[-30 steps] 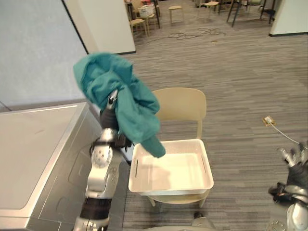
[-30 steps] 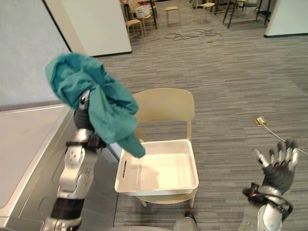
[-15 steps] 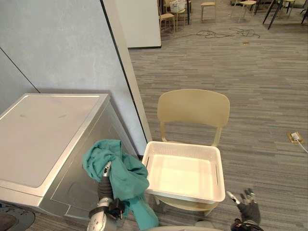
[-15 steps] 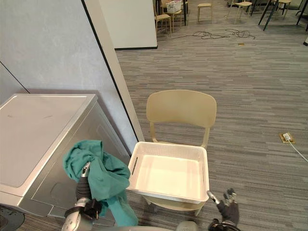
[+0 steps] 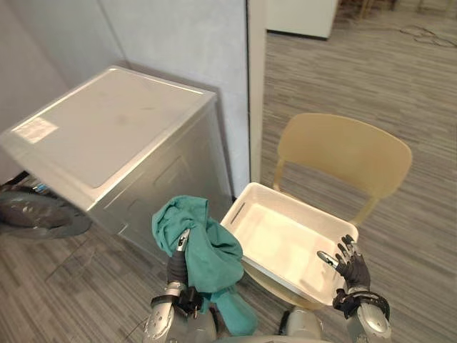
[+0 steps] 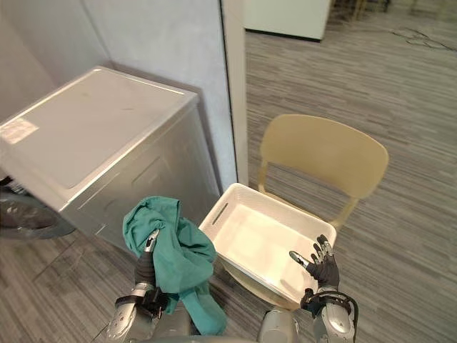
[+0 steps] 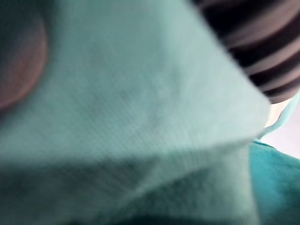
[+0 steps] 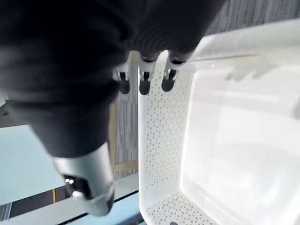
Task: Pick up the laundry basket with both hands and put the clothes into the washing machine.
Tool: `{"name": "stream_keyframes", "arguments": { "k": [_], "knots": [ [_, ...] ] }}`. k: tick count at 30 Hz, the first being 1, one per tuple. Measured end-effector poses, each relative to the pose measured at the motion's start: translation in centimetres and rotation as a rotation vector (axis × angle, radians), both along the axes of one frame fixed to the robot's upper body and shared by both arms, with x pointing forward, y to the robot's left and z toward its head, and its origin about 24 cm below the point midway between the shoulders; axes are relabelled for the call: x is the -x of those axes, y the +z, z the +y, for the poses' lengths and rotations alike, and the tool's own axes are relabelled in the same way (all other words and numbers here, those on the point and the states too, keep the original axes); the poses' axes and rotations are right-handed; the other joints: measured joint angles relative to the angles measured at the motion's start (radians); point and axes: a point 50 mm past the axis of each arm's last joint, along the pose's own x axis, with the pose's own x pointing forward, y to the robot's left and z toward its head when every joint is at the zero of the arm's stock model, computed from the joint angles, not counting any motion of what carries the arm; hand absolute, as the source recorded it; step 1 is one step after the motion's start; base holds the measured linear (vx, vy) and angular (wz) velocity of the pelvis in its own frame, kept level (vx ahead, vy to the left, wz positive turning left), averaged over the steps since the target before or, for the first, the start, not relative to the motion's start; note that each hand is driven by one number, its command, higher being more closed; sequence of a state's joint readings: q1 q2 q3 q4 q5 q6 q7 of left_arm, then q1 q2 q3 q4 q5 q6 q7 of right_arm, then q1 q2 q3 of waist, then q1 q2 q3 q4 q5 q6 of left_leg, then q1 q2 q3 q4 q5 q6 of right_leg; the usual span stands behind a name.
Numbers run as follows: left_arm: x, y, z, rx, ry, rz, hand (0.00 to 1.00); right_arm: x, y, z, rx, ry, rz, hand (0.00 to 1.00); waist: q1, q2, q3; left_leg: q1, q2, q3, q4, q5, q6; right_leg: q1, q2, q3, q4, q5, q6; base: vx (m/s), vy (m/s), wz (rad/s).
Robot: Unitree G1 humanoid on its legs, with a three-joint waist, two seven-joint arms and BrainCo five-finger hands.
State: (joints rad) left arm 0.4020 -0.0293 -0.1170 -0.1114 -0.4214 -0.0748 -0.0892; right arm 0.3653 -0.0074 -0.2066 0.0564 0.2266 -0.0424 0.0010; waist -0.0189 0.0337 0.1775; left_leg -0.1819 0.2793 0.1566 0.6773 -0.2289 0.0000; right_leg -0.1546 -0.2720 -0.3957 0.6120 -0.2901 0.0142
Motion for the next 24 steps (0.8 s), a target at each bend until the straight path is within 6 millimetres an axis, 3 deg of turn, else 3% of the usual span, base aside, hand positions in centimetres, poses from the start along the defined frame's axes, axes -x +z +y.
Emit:
{"name": "stream_keyframes", "arguments": {
  "k": [1,2,4,5,6,7,9,10,11,12,14,15,16,18,19,20,23,24],
  "knots": [
    [-0.7,0.0,-0.1,-0.004,-0.009,-0.008,1.00,0.4,-0.7,0.0,-0.025,-0.036,0.020,0.00,-0.008,-0.010,-0.009,0.018,0.058,0.000,-0.028,-0.020,-0.021,-0.003,-0.022,-0.041,0.001,0.002,0.003,-0.18,0.232,1.05],
    [-1.0,0.0,-0.2,-0.006,-0.013,-0.012,1.00,0.5,-1.0,0.1,-0.035,-0.045,0.029,0.00,-0.010,-0.016,-0.013,0.019,0.082,0.001,-0.043,-0.022,-0.022,-0.011,-0.030,-0.049,0.003,0.006,0.010,-0.18,0.310,1.08],
    [-1.8,-0.6,-0.3,-0.020,-0.027,0.006,1.00,1.0,-1.9,-0.1,-0.060,-0.089,0.067,0.00,-0.016,-0.035,-0.030,0.023,0.184,0.005,-0.157,0.000,-0.025,-0.076,-0.076,-0.072,0.033,0.034,0.051,-0.16,0.355,0.76],
    [-1.9,-0.8,-0.4,-0.022,-0.028,0.018,1.00,1.0,-2.0,-0.2,-0.061,-0.097,0.070,0.00,-0.016,-0.026,-0.035,0.027,0.199,0.001,-0.186,0.022,-0.023,-0.089,-0.084,-0.072,0.040,0.040,0.063,-0.10,0.332,0.44],
    [-2.0,-1.4,-0.7,-0.025,-0.036,0.044,1.00,0.9,-2.4,-0.5,-0.061,-0.109,0.085,0.00,-0.019,-0.036,-0.036,0.022,0.175,-0.005,-0.205,0.002,-0.147,-0.109,-0.097,-0.057,0.041,0.057,0.087,-0.09,0.332,0.24],
    [-1.8,-2.0,-0.1,-0.062,-0.042,0.077,1.00,0.9,-3.0,0.2,-0.096,-0.117,0.106,0.00,-0.017,-0.067,-0.038,0.004,0.149,-0.011,-0.191,0.004,-0.173,-0.120,-0.091,-0.013,-0.001,0.089,0.100,-0.13,0.361,0.25],
    [-1.2,-2.7,1.0,-0.119,-0.055,0.114,1.00,0.7,-3.2,0.6,-0.114,-0.126,0.106,0.00,-0.002,-0.082,-0.051,-0.054,0.140,-0.023,-0.129,-0.019,-0.208,-0.082,-0.055,0.009,-0.168,0.214,0.139,-0.12,0.388,0.04],
    [-1.2,-2.7,1.2,-0.131,-0.058,0.114,1.00,0.7,-3.1,0.5,-0.108,-0.134,0.101,0.00,0.012,-0.072,-0.046,-0.078,0.141,-0.029,-0.093,-0.039,-0.213,-0.069,-0.042,0.010,-0.227,0.262,0.148,-0.13,0.519,-0.21],
    [-1.3,-2.6,1.8,-0.155,-0.059,0.109,1.00,-0.1,-2.7,0.1,-0.091,-0.138,0.082,0.00,0.035,-0.062,-0.044,-0.144,0.137,-0.032,-0.021,-0.093,-0.205,-0.038,-0.026,0.009,-0.363,0.355,0.161,-0.13,0.464,-0.21],
    [-1.3,-2.4,2.0,-0.163,-0.055,0.101,1.00,-0.5,-2.5,0.1,-0.093,-0.140,0.070,0.00,0.036,-0.060,-0.044,-0.181,0.131,-0.029,0.017,-0.119,-0.199,-0.029,-0.024,0.007,-0.429,0.400,0.162,-0.18,0.544,-0.12],
    [-1.5,-2.0,3.0,-0.196,-0.036,0.085,1.00,-1.7,-2.1,0.8,-0.107,-0.122,0.039,0.00,0.046,-0.057,-0.043,-0.272,0.110,-0.029,0.103,-0.165,-0.157,-0.020,-0.009,0.039,-0.570,0.422,0.157,-0.15,0.380,-0.03],
    [-1.8,-1.6,3.7,-0.210,-0.014,0.071,1.00,-2.4,-1.9,1.4,-0.129,-0.100,0.022,0.00,0.065,-0.047,-0.037,-0.315,0.095,-0.026,0.136,-0.197,-0.124,-0.028,0.001,0.091,-0.630,0.363,0.162,-0.11,0.291,-0.07],
    [-1.9,-1.4,3.8,-0.214,-0.007,0.062,1.00,-2.7,-1.8,1.7,-0.136,-0.086,0.016,0.00,0.070,-0.042,-0.034,-0.322,0.093,-0.027,0.143,-0.202,-0.115,-0.033,0.010,0.137,-0.639,0.331,0.167,-0.10,0.287,-0.03],
    [-2.5,-0.4,5.1,-0.242,0.043,0.022,1.00,-3.6,-1.5,2.8,-0.148,-0.033,0.000,0.00,0.091,-0.040,-0.037,-0.353,0.045,-0.072,0.136,-0.201,-0.083,-0.023,0.105,0.367,-0.596,0.262,0.170,-0.01,0.175,0.51],
    [-2.7,-0.3,5.1,-0.242,0.046,0.012,1.00,-3.8,-1.4,2.8,-0.146,-0.032,-0.004,0.00,0.088,-0.040,-0.037,-0.356,0.027,-0.086,0.128,-0.194,-0.072,-0.016,0.114,0.407,-0.593,0.246,0.158,0.09,0.171,1.28],
    [-3.0,0.0,5.0,-0.242,0.045,-0.010,1.00,-3.9,-1.3,2.7,-0.146,-0.032,-0.009,0.00,0.085,-0.050,-0.043,-0.353,-0.025,-0.115,0.088,-0.175,-0.055,-0.010,0.127,0.424,-0.540,0.229,0.162,0.09,0.097,1.11],
    [-2.2,-0.6,5.2,-0.243,0.051,0.021,1.00,-4.6,-1.2,3.3,-0.152,0.013,-0.021,0.00,0.090,-0.086,-0.065,-0.283,-0.077,-0.110,-0.052,-0.114,-0.054,-0.011,0.150,0.436,-0.510,0.218,0.155,0.20,0.020,0.63],
    [-2.2,-0.8,5.2,-0.246,0.049,0.031,1.00,-5.0,-1.2,3.6,-0.160,0.024,-0.025,0.00,0.089,-0.102,-0.071,-0.244,-0.085,-0.105,-0.140,-0.073,-0.059,-0.031,0.185,0.446,-0.502,0.208,0.165,0.23,-0.066,0.10]
  ]
}}
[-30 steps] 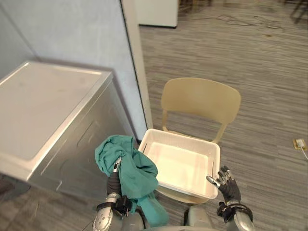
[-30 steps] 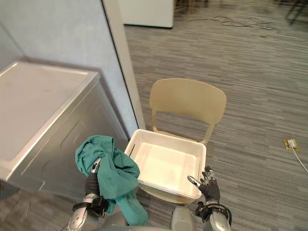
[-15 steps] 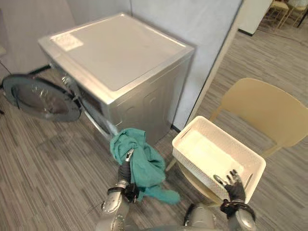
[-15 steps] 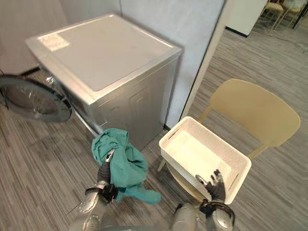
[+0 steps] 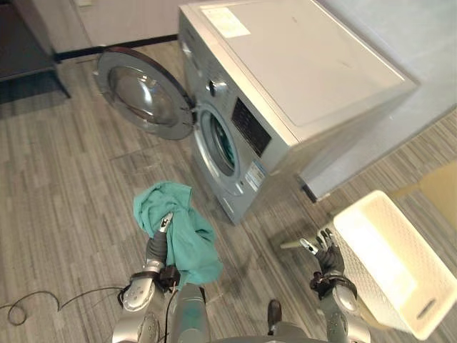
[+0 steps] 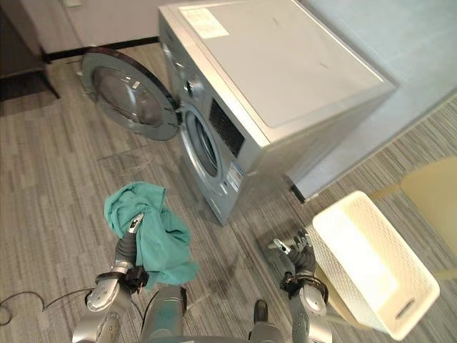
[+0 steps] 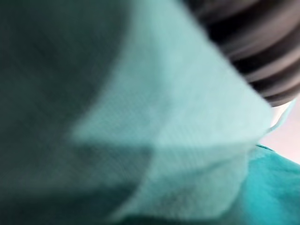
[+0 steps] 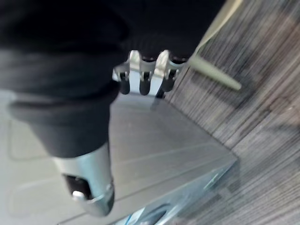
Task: Pick up the laundry basket with both hands and put the clothes into the washing machine.
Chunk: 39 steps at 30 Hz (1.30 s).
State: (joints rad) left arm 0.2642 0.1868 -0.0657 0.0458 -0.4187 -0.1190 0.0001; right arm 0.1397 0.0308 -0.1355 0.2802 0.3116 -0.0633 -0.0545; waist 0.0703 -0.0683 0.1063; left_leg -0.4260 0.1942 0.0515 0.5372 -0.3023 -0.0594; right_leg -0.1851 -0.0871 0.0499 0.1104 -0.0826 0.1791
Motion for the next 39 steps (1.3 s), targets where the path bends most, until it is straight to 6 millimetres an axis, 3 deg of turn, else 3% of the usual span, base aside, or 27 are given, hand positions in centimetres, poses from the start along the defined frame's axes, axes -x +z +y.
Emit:
{"name": "stream_keyframes", "arguments": {
  "k": [3,4,5,6,8,12,14,16,17,18,19,21,22,23,24,25,26,27,28,29,32,37,39],
  "knots": [
    [-1.1,0.1,-1.1,-0.020,-0.043,-0.011,1.00,-0.1,-0.7,0.1,-0.012,0.010,0.023,0.00,-0.011,-0.011,0.004,0.125,0.015,0.026,-0.225,0.103,-0.028,-0.087,0.169,0.067,-0.035,-0.001,-0.064,0.22,-0.131,-0.04],
    [-1.8,0.3,-2.1,-0.011,-0.075,-0.024,1.00,0.3,-0.9,-0.2,-0.009,-0.004,0.036,0.00,-0.048,-0.028,-0.001,0.151,-0.006,0.032,-0.263,0.115,-0.034,-0.083,0.186,0.072,-0.149,0.149,-0.108,0.22,-0.163,0.42],
    [-2.6,0.6,-3.2,0.003,-0.105,-0.040,1.00,0.5,-1.3,-0.9,-0.001,-0.025,0.055,0.00,-0.084,-0.012,0.021,0.173,-0.027,0.026,-0.266,0.111,-0.038,-0.039,0.175,0.039,-0.185,0.227,-0.191,0.21,-0.158,0.41],
    [-3.0,1.0,-4.1,0.019,-0.128,-0.060,1.00,0.5,-1.3,-1.3,-0.001,-0.042,0.058,0.00,-0.090,0.000,0.035,0.184,-0.033,0.028,-0.287,0.113,-0.040,-0.034,0.176,0.038,-0.179,0.226,-0.190,0.16,-0.076,0.12],
    [-3.8,1.8,-6.7,0.071,-0.198,-0.102,1.00,1.2,-1.4,-2.8,0.008,-0.097,0.069,0.00,-0.124,0.048,0.068,0.244,-0.051,0.034,-0.330,0.123,-0.059,0.009,0.177,0.024,-0.151,0.187,-0.198,0.20,-0.067,0.11],
    [-3.0,1.8,-8.6,0.128,-0.250,-0.105,1.00,4.0,-2.4,-4.3,0.018,-0.163,0.136,0.00,-0.152,0.095,0.072,0.312,-0.070,0.005,-0.249,0.103,-0.089,0.042,0.155,-0.070,0.067,-0.029,-0.223,0.20,-0.030,0.71],
    [-2.2,1.6,-8.5,0.152,-0.233,-0.090,1.00,3.8,-1.3,-4.7,0.041,-0.168,0.093,0.00,-0.140,0.116,0.068,0.239,-0.066,0.007,-0.063,0.075,-0.135,0.055,0.146,-0.086,0.098,-0.070,-0.224,0.14,-0.007,0.38],
    [-1.1,0.9,-8.3,0.169,-0.221,-0.059,1.00,3.1,0.4,-4.9,0.086,-0.127,0.022,0.00,-0.128,0.151,0.063,0.137,-0.036,0.006,0.175,0.099,-0.201,0.075,0.152,-0.084,0.110,-0.085,-0.227,0.18,0.052,-0.06],
    [-0.7,0.5,-8.3,0.172,-0.221,-0.040,1.00,2.5,1.2,-4.9,0.101,-0.105,-0.016,0.00,-0.108,0.158,0.060,0.092,-0.029,0.005,0.276,0.143,-0.199,0.093,0.149,-0.068,0.109,-0.092,-0.238,0.18,0.134,-0.24],
    [-0.5,0.4,-8.2,0.172,-0.219,-0.029,1.00,2.0,1.8,-4.6,0.107,-0.090,-0.047,0.00,-0.094,0.151,0.065,0.060,-0.025,0.009,0.343,0.128,-0.184,0.111,0.139,-0.054,0.106,-0.096,-0.243,0.16,0.145,-0.23],
    [-0.5,0.3,-8.2,0.172,-0.219,-0.028,1.00,1.8,2.1,-4.6,0.108,-0.087,-0.060,0.00,-0.090,0.147,0.066,0.042,-0.025,0.010,0.357,0.104,-0.142,0.121,0.130,-0.041,0.099,-0.097,-0.244,0.16,0.164,-0.20],
    [-0.5,0.4,-8.3,0.189,-0.214,-0.029,1.00,0.9,2.5,-4.3,0.108,-0.080,-0.082,0.00,-0.077,0.124,0.067,0.000,-0.029,0.026,0.277,0.039,-0.030,0.127,0.087,0.024,0.083,-0.106,-0.229,0.16,0.183,-0.35],
    [-0.5,0.3,-8.2,0.188,-0.210,-0.026,1.00,0.5,2.4,-4.1,0.111,-0.071,-0.081,0.00,-0.077,0.117,0.070,-0.005,-0.041,0.015,0.206,0.033,-0.019,0.124,0.070,0.051,0.077,-0.108,-0.221,0.17,0.239,-0.80],
    [-0.2,0.1,-7.8,0.186,-0.192,-0.018,1.00,-0.3,1.8,-3.8,0.123,-0.041,-0.054,0.00,-0.070,0.111,0.067,0.005,-0.051,-0.023,0.036,0.041,-0.022,0.107,0.056,0.106,0.072,-0.103,-0.211,0.17,0.317,-1.34],
    [-0.1,0.0,-7.4,0.183,-0.170,-0.009,1.00,-1.0,1.2,-3.6,0.139,-0.007,-0.019,0.00,-0.050,0.115,0.063,0.048,-0.037,-0.056,-0.179,0.091,-0.042,0.085,0.055,0.164,0.065,-0.097,-0.181,0.22,0.432,-1.67],
    [0.1,-0.1,-7.2,0.187,-0.150,-0.003,1.00,-1.4,0.9,-3.4,0.150,0.014,-0.002,0.00,-0.042,0.135,0.052,0.076,-0.005,-0.047,-0.283,0.171,-0.045,0.077,0.067,0.192,0.059,-0.103,-0.149,0.20,0.399,-1.66],
    [0.2,-0.7,-6.8,0.180,-0.127,0.022,1.00,-1.5,0.2,-2.8,0.148,0.038,0.036,0.00,-0.049,0.106,0.052,0.085,0.000,0.018,-0.275,0.261,-0.087,0.075,0.055,0.233,0.045,-0.104,-0.109,0.17,0.320,-1.16],
    [0.2,-0.9,-6.4,0.171,-0.112,0.032,1.00,-1.3,-0.3,-2.6,0.140,0.040,0.056,0.00,-0.054,0.089,0.049,0.094,-0.002,0.041,-0.279,0.249,-0.077,0.075,0.043,0.231,0.027,-0.084,-0.089,0.16,0.261,-1.08],
    [0.1,-0.9,-5.9,0.150,-0.102,0.035,1.00,-0.5,-1.0,-2.5,0.138,0.045,0.089,0.00,-0.057,0.052,0.043,0.110,-0.013,0.088,-0.271,0.230,-0.061,0.079,0.018,0.232,-0.005,-0.049,-0.071,0.19,0.257,-0.82],
    [0.1,-0.8,-5.8,0.141,-0.106,0.034,1.00,-0.1,-1.2,-2.8,0.140,0.040,0.101,0.00,-0.063,0.037,0.039,0.121,-0.021,0.110,-0.271,0.225,-0.053,0.082,0.004,0.239,-0.018,-0.028,-0.054,0.23,0.278,-0.88],
    [0.1,-0.7,-5.7,0.134,-0.111,0.028,1.00,0.7,-1.6,-3.3,0.144,0.023,0.123,0.00,-0.087,0.034,0.029,0.192,-0.026,0.182,-0.312,0.217,-0.038,0.094,-0.011,0.258,-0.034,0.039,-0.006,0.11,0.151,-0.61],
    [-0.6,-0.2,-4.9,0.096,-0.120,0.003,1.00,1.2,-2.8,-2.4,0.105,0.028,0.176,0.00,-0.092,0.037,0.016,0.215,-0.016,0.276,-0.386,0.224,-0.028,0.040,-0.003,0.279,-0.081,0.130,0.008,0.00,0.023,-0.60],
    [-0.4,-1.0,-3.6,0.076,-0.062,0.038,1.00,1.6,-3.8,-1.9,0.086,0.038,0.220,0.00,-0.084,0.042,0.012,0.238,-0.001,0.325,-0.399,0.225,-0.028,0.030,0.017,0.280,-0.097,0.179,-0.007,-0.02,-0.019,-0.66]
  ]
}}
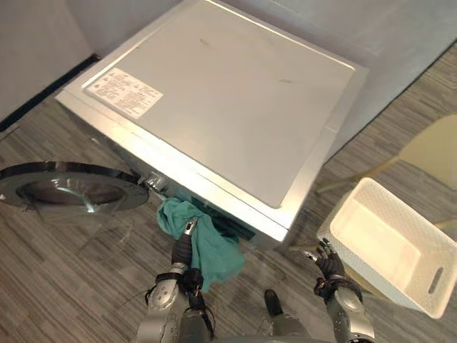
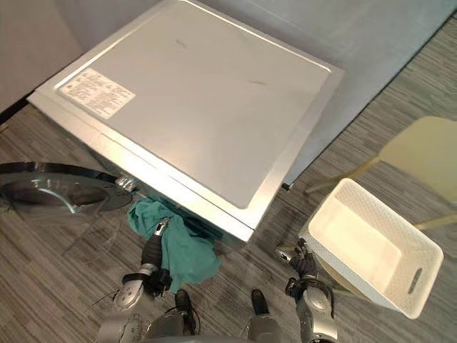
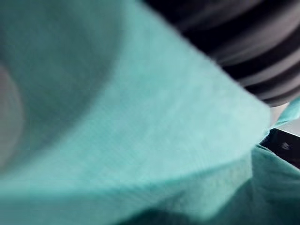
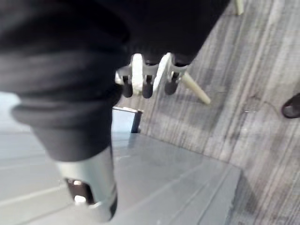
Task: Pick up the laundry basket with both hands and put the clothes into the washing machine.
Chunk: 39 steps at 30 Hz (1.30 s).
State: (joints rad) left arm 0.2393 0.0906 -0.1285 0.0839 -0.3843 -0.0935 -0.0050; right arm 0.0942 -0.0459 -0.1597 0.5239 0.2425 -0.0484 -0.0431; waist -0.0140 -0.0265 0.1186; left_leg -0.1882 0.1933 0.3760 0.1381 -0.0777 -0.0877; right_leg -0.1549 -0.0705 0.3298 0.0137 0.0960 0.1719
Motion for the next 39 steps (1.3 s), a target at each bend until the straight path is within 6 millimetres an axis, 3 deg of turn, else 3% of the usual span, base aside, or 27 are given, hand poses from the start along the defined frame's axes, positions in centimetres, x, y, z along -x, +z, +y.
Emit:
{"name": "stream_keyframes", "arguments": {
  "k": [6,13,14,20,24,27,30,32,34,36,38,39],
  "knots": [
    [-0.1,-1.9,2.3,-0.059,0.080,0.092,1.00,0.8,-1.4,0.2,-0.084,-0.036,0.055,0.00,0.000,0.010,-0.010,0.027,0.001,0.065,-0.018,0.015,-0.007,-0.031,0.009,-0.034,0.002,0.014,-0.017,-0.02,-0.046,-0.41],
    [-0.1,-3.0,1.6,-0.039,0.066,0.137,1.00,1.6,-2.2,0.3,-0.196,-0.091,0.064,0.00,-0.015,0.016,-0.011,0.045,-0.012,0.050,-0.093,0.083,-0.009,-0.042,0.013,-0.122,-0.017,0.028,-0.036,-0.09,-0.102,-0.08],
    [0.6,-4.4,1.1,-0.019,0.069,0.203,1.00,1.7,-2.7,1.6,-0.253,-0.116,0.072,0.00,-0.024,-0.019,-0.037,0.095,-0.088,-0.068,-0.234,0.158,-0.006,-0.023,-0.016,-0.165,-0.052,-0.021,-0.053,-0.06,-0.032,0.01],
    [0.9,-4.8,1.2,-0.019,0.071,0.223,1.00,2.3,-2.9,1.5,-0.255,-0.124,0.087,0.00,-0.024,-0.017,-0.037,0.106,-0.088,-0.077,-0.234,0.158,-0.006,-0.007,-0.017,-0.176,-0.052,-0.021,-0.053,0.00,0.000,0.04],
    [1.9,-6.3,1.3,-0.015,0.063,0.298,1.00,4.2,-3.7,1.2,-0.322,-0.193,0.111,0.00,-0.026,-0.011,-0.034,0.170,-0.087,-0.093,-0.233,0.158,-0.007,0.064,-0.018,-0.207,-0.049,-0.026,-0.056,0.01,-0.011,0.14],
    [2.8,-7.3,1.2,-0.003,0.066,0.359,1.00,6.0,-4.4,0.9,-0.364,-0.253,0.142,0.00,-0.028,-0.001,-0.032,0.211,-0.087,-0.103,-0.230,0.157,-0.008,0.081,-0.019,-0.230,0.029,-0.078,-0.059,-0.04,-0.006,0.23],
    [3.9,-8.1,1.1,0.025,0.063,0.401,1.00,8.0,-5.0,0.6,-0.408,-0.296,0.173,0.00,-0.031,0.009,-0.021,0.141,-0.068,-0.152,0.025,0.025,-0.007,0.070,-0.033,-0.272,0.194,-0.178,-0.066,-0.10,-0.006,0.45],
    [5.3,-8.8,0.5,0.075,0.082,0.449,1.00,8.7,-5.0,-0.8,-0.391,-0.307,0.181,0.00,-0.029,0.051,-0.014,0.059,-0.029,-0.178,0.200,-0.074,-0.007,0.058,-0.018,-0.278,0.254,-0.222,-0.060,-0.20,0.029,0.13],
    [5.6,-8.9,0.5,0.087,0.085,0.459,1.00,8.5,-4.7,-1.4,-0.376,-0.302,0.173,0.00,-0.027,0.064,-0.013,0.028,-0.019,-0.161,0.196,-0.081,0.002,0.043,-0.035,-0.281,0.242,-0.222,-0.059,-0.11,0.077,0.17],
    [5.1,-8.7,0.5,0.087,0.078,0.440,1.00,8.4,-4.7,-1.1,-0.394,-0.309,0.158,0.00,-0.036,0.037,-0.017,-0.038,-0.011,-0.137,0.234,-0.084,0.010,-0.008,-0.072,-0.291,0.227,-0.222,-0.060,-0.05,0.052,0.36],
    [4.4,-8.4,0.2,0.096,0.054,0.419,1.00,7.6,-4.4,-1.5,-0.394,-0.322,0.128,0.00,-0.045,0.024,-0.009,-0.134,0.058,-0.218,0.350,-0.087,0.003,-0.049,-0.092,-0.300,0.226,-0.222,-0.054,-0.03,0.112,0.40],
    [4.5,-8.4,0.1,0.101,0.052,0.421,1.00,7.7,-4.4,-1.7,-0.392,-0.328,0.125,0.00,-0.048,0.024,-0.008,-0.134,0.074,-0.237,0.346,-0.086,0.000,-0.049,-0.097,-0.299,0.226,-0.222,-0.033,0.02,0.312,0.24]
  ]
}}
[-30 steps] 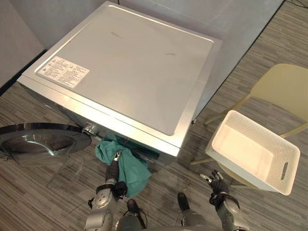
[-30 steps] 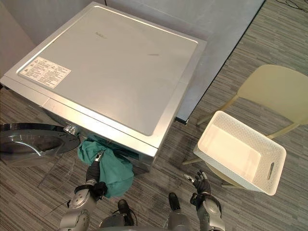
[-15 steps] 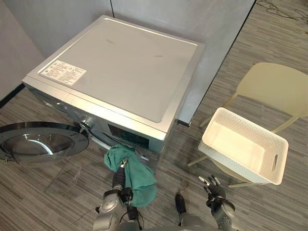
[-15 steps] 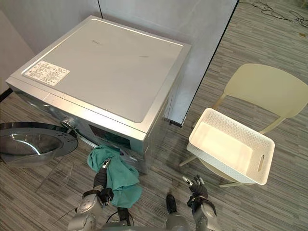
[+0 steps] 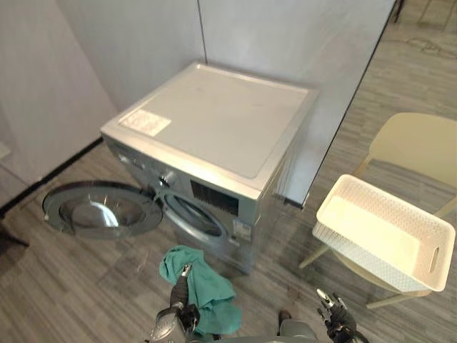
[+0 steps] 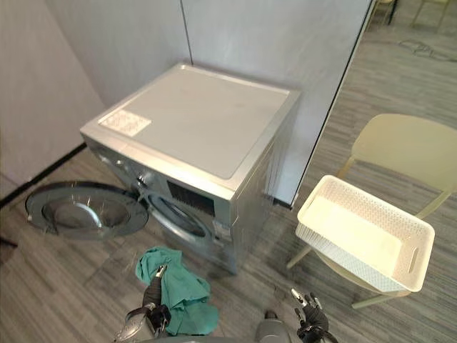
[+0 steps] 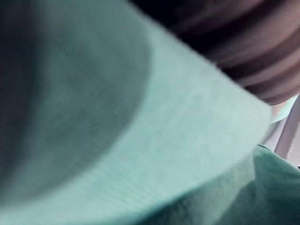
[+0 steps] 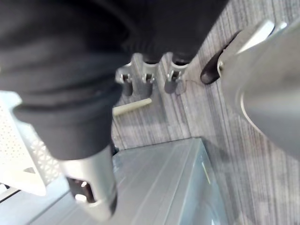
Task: Pick up the laundry basket with both hands and put the clothes into the washing machine.
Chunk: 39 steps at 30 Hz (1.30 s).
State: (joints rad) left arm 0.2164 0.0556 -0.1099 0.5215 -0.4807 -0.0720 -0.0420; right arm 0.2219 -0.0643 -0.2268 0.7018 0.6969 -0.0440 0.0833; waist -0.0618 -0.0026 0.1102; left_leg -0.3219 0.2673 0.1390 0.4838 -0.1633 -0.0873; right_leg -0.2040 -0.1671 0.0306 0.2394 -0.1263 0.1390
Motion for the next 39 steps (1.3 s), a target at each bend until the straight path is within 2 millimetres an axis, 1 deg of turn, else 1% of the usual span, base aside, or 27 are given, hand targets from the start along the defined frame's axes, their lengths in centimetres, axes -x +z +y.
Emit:
{"name": "stream_keyframes", "arguments": {
  "k": [2,3,5,6,7,8,9,10,12,14,15,16,18,21,24,26,27,29,30,31,32,33,34,36,37,38,39],
  "knots": [
    [0.2,-0.1,-0.4,0.018,-0.002,0.008,1.00,0.1,0.1,-0.6,0.020,-0.015,-0.005,0.00,-0.001,0.020,0.002,0.043,0.037,-0.013,-0.059,0.000,0.000,0.006,-0.018,0.002,-0.006,0.012,0.055,0.06,0.383,0.02],
    [0.0,0.0,0.1,0.007,-0.010,0.001,1.00,-1.0,0.3,-0.7,0.022,-0.006,-0.023,0.00,0.004,-0.004,0.004,0.044,-0.004,0.031,-0.055,-0.019,-0.080,0.006,-0.090,0.036,-0.046,0.031,0.108,0.09,0.506,-0.10],
    [-0.3,0.4,0.6,-0.007,-0.014,-0.019,1.00,-1.3,0.3,-0.2,0.009,-0.006,-0.032,0.00,0.010,-0.008,-0.006,-0.003,-0.043,0.056,0.026,-0.073,-0.050,0.008,-0.129,0.048,-0.108,0.036,0.104,0.10,0.610,-0.15],
    [-1.1,0.8,1.4,-0.040,-0.032,-0.044,1.00,-2.3,0.4,0.6,-0.016,0.001,-0.053,0.00,0.024,0.001,-0.007,-0.098,-0.063,0.073,0.162,-0.170,0.011,-0.013,-0.169,0.046,-0.179,0.213,0.006,0.05,0.442,-0.24],
    [-1.2,0.8,1.5,-0.045,-0.031,-0.043,1.00,-2.6,0.5,0.9,-0.023,0.006,-0.057,0.00,0.028,0.005,-0.007,-0.109,-0.063,0.080,0.174,-0.180,0.021,-0.025,-0.170,0.046,-0.187,0.250,0.005,0.04,0.696,-0.64],
    [-1.2,0.8,2.0,-0.061,-0.025,-0.041,1.00,-4.2,0.8,1.7,-0.038,0.041,-0.084,0.00,0.040,0.036,-0.007,-0.133,-0.049,0.117,0.173,-0.184,0.058,-0.061,-0.154,0.028,-0.249,0.421,-0.088,0.02,0.450,-0.91],
    [-1.5,1.0,2.6,-0.074,-0.016,-0.051,1.00,-5.4,1.2,2.5,-0.046,0.083,-0.108,0.00,0.052,0.052,-0.001,-0.128,-0.041,0.161,0.141,-0.173,0.085,-0.100,-0.141,-0.010,-0.236,0.465,-0.150,0.05,0.682,-1.13],
    [-1.6,1.2,3.2,-0.085,0.003,-0.058,1.00,-6.3,1.5,3.2,-0.052,0.117,-0.125,0.00,0.051,0.060,0.001,-0.107,-0.050,0.205,0.093,-0.157,0.104,-0.123,-0.136,-0.051,-0.141,0.356,-0.114,0.06,0.456,-0.83],
    [-1.8,1.4,3.9,-0.105,0.031,-0.065,1.00,-6.9,1.9,3.6,-0.052,0.139,-0.147,0.00,0.051,0.059,0.001,-0.052,-0.090,0.256,-0.001,-0.134,0.135,-0.117,-0.122,-0.080,-0.005,0.221,-0.049,0.10,0.503,-0.58],
    [-2.1,1.6,4.2,-0.114,0.039,-0.078,1.00,-7.5,2.6,3.4,-0.037,0.143,-0.188,0.00,0.047,0.058,0.000,0.030,-0.147,0.330,-0.136,-0.099,0.168,-0.093,-0.027,-0.067,0.179,0.052,-0.020,0.11,0.396,-0.80],
    [-2.3,1.7,4.2,-0.113,0.037,-0.084,1.00,-7.6,2.7,3.3,-0.035,0.142,-0.192,0.00,0.046,0.058,0.000,0.042,-0.159,0.341,-0.161,-0.089,0.174,-0.086,0.005,-0.055,0.193,0.025,-0.006,0.08,0.257,-0.84],
    [-3.2,2.2,3.9,-0.107,0.031,-0.112,1.00,-7.6,2.7,3.1,-0.030,0.140,-0.195,0.00,0.039,0.054,0.000,0.060,-0.188,0.367,-0.224,-0.065,0.196,-0.063,0.086,-0.052,0.181,-0.036,0.006,0.05,0.187,-0.61],
    [-4.6,2.8,3.2,-0.089,0.028,-0.150,1.00,-7.6,2.7,3.1,-0.032,0.137,-0.194,0.00,0.038,0.040,0.014,0.080,-0.220,0.390,-0.270,-0.047,0.222,-0.042,0.171,-0.057,0.094,-0.074,-0.047,0.02,0.118,-0.77],
    [-5.5,2.8,1.7,-0.037,0.027,-0.157,1.00,-7.0,2.1,3.2,-0.043,0.129,-0.164,0.00,0.018,0.033,0.022,0.133,-0.258,0.412,-0.296,-0.046,0.225,0.021,0.178,-0.045,-0.022,-0.059,-0.087,-0.01,0.056,-0.67],
    [-5.6,2.4,-0.8,0.006,-0.042,-0.138,1.00,-5.5,1.4,3.4,-0.068,0.117,-0.126,0.00,0.016,0.026,0.028,0.193,-0.280,0.409,-0.281,-0.046,0.223,0.087,0.163,-0.021,-0.029,-0.061,-0.086,0.05,0.007,-0.15],
    [-5.5,2.3,-1.7,0.033,-0.057,-0.132,1.00,-5.3,1.3,3.5,-0.069,0.122,-0.119,0.00,0.015,0.025,0.029,0.172,-0.274,0.410,-0.178,-0.054,0.209,0.102,0.151,-0.007,-0.017,-0.081,-0.106,0.05,-0.029,0.12],
    [-5.4,2.2,-2.1,0.049,-0.061,-0.128,1.00,-5.0,1.2,3.4,-0.064,0.126,-0.113,0.00,0.014,0.032,0.035,0.129,-0.244,0.409,-0.036,-0.066,0.188,0.120,0.147,0.001,-0.012,-0.099,-0.133,0.02,-0.033,0.26],
    [-5.0,2.1,-2.4,0.059,-0.066,-0.121,1.00,-5.2,1.4,3.2,-0.052,0.145,-0.121,0.00,0.020,0.059,0.051,0.054,-0.173,0.379,0.210,-0.056,0.172,0.152,0.153,0.003,0.014,-0.123,-0.125,0.00,-0.010,0.12],
    [-4.2,1.7,-2.3,0.061,-0.071,-0.105,1.00,-5.6,1.7,3.0,-0.043,0.165,-0.136,0.00,0.026,0.074,0.061,0.016,-0.168,0.292,0.340,-0.025,0.125,0.160,0.146,0.033,0.066,-0.155,-0.113,0.01,0.119,-0.25],
    [-3.4,1.2,-1.8,0.049,-0.064,-0.080,1.00,-6.1,1.9,3.1,-0.036,0.179,-0.151,0.00,0.027,0.050,0.074,-0.029,-0.186,0.252,0.414,0.000,0.130,0.175,0.114,0.068,0.072,-0.172,-0.129,0.02,0.174,-0.39],
    [-3.0,1.0,-1.7,0.048,-0.062,-0.067,1.00,-6.5,2.1,3.1,-0.033,0.186,-0.160,0.00,0.029,0.051,0.074,-0.050,-0.192,0.218,0.433,-0.023,0.160,0.178,0.107,0.083,0.072,-0.169,-0.127,0.07,0.201,-0.63],
    [-2.4,0.7,-1.7,0.041,-0.066,-0.047,1.00,-6.9,2.3,3.1,-0.027,0.193,-0.170,0.00,0.036,0.052,0.073,-0.079,-0.197,0.149,0.423,-0.112,0.175,0.174,0.094,0.115,0.058,-0.157,-0.107,0.10,0.190,-1.19],
    [-1.7,0.5,-1.5,0.038,-0.062,-0.033,1.00,-7.6,2.8,3.1,-0.018,0.198,-0.200,0.00,0.046,0.054,0.065,-0.075,-0.208,0.082,0.351,-0.163,0.109,0.151,0.093,0.179,0.033,-0.142,-0.093,0.12,0.187,-1.26],
    [-1.8,0.7,-1.1,0.019,-0.071,-0.043,1.00,-8.2,3.3,3.2,-0.001,0.206,-0.234,0.00,0.043,0.044,0.070,-0.092,-0.237,0.014,0.367,-0.224,0.096,0.141,0.084,0.229,-0.014,-0.123,-0.074,0.12,0.298,-1.03],
    [-2.0,0.8,-0.2,-0.023,-0.088,-0.051,1.00,-8.2,3.0,3.8,-0.011,0.206,-0.217,0.00,0.041,0.004,0.076,-0.107,-0.270,0.009,0.408,-0.259,0.074,0.133,0.041,0.260,-0.040,-0.109,-0.055,0.15,0.370,-0.82],
    [-2.1,0.8,0.1,-0.036,-0.096,-0.051,1.00,-8.0,2.8,3.9,-0.016,0.204,-0.210,0.00,0.041,-0.003,0.076,-0.104,-0.253,0.014,0.408,-0.271,0.050,0.128,0.039,0.254,-0.039,-0.108,-0.053,0.13,0.275,-0.83],
    [-2.3,0.9,0.4,-0.054,-0.112,-0.056,1.00,-7.4,2.3,4.1,-0.031,0.181,-0.191,0.00,0.044,0.008,0.072,-0.055,-0.194,0.009,0.319,-0.240,-0.004,0.126,0.058,0.239,-0.031,-0.107,-0.046,0.16,0.274,-0.85]
  ]
}}
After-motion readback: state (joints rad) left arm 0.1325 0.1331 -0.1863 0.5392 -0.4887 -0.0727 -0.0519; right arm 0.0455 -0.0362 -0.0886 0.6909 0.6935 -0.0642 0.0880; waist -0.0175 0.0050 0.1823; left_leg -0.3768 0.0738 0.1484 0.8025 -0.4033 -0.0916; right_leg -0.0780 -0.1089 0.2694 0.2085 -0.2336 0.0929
